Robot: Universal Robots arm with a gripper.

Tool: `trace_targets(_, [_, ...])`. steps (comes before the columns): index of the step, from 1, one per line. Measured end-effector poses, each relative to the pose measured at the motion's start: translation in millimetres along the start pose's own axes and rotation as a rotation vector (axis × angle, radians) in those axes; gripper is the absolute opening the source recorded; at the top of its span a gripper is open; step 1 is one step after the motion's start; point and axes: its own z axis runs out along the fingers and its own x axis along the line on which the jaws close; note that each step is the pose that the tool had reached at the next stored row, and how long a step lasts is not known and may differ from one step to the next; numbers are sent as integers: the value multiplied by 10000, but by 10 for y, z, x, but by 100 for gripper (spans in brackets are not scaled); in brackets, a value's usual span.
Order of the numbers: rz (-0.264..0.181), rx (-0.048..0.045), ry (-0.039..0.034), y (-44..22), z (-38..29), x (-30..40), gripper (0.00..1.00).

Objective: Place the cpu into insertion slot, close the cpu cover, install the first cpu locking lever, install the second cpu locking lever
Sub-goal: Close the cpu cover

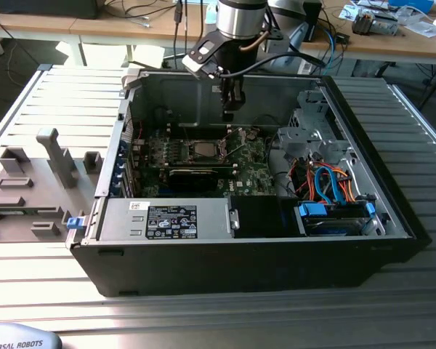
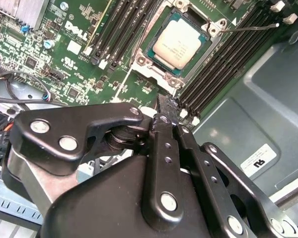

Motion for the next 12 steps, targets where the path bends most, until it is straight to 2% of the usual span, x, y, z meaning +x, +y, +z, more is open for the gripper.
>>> trace_targets(12, [0,0,0,95,-1,-9,11])
